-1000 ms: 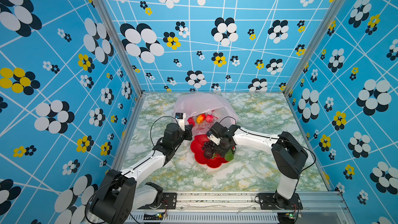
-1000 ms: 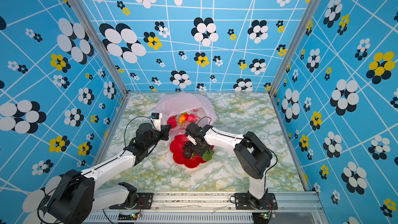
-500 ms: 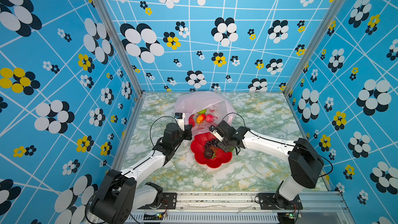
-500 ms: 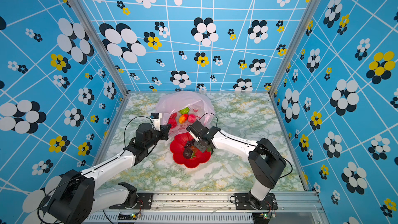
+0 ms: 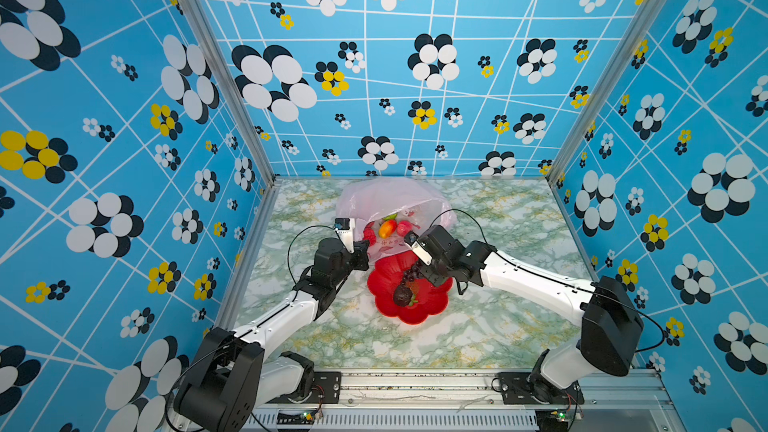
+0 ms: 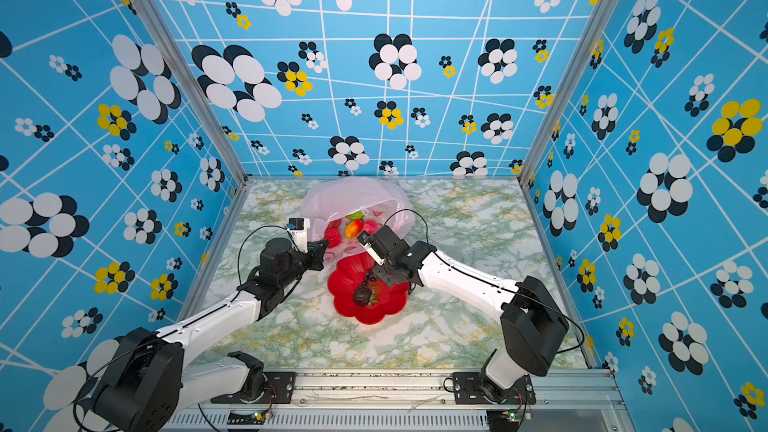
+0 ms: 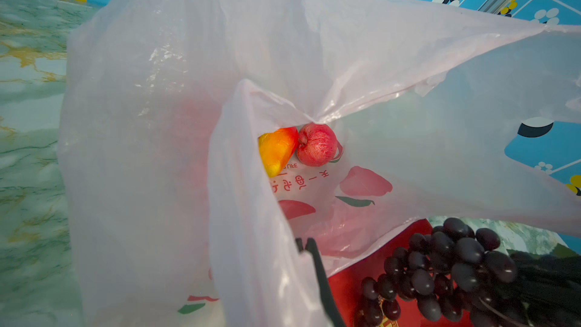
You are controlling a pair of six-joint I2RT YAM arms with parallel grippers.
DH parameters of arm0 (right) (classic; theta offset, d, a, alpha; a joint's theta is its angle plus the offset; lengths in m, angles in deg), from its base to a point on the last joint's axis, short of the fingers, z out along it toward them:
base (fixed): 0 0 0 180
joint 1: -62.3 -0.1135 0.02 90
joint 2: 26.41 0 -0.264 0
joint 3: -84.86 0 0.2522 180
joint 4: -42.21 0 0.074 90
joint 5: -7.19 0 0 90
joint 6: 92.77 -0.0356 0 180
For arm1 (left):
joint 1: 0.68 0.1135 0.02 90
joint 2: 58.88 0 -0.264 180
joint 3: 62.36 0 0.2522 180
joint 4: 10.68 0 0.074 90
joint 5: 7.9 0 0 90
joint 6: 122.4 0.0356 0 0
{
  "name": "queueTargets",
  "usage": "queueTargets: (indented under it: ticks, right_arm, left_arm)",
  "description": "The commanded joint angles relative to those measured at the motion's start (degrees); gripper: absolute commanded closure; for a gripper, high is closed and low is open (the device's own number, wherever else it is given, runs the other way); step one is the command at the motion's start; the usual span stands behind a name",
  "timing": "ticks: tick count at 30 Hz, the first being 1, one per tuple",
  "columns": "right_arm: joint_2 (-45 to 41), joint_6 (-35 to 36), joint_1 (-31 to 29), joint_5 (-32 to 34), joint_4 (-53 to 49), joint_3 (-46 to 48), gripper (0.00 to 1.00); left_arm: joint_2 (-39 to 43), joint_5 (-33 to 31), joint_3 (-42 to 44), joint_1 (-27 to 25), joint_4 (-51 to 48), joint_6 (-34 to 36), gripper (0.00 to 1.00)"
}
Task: Place the fruits into the plastic bag
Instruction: 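Carry the grapes with the right gripper toward the bag mouth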
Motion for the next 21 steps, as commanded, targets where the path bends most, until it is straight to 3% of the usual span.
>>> queueTargets:
  ticks: [1, 21]
  right_arm:
    - [-3.1, -1.6, -0.4, -2.3, -0.3, -2.7, 0.93]
    - [-12.1, -6.9, -0.6, -9.8, 2.9, -11.4, 0.94]
  left_arm:
    - [1.5, 0.9, 1.1, 0.6, 1.6, -0.8, 1.0]
    - [1.3, 2.1, 1.5, 1.8, 2.5, -1.9, 1.0]
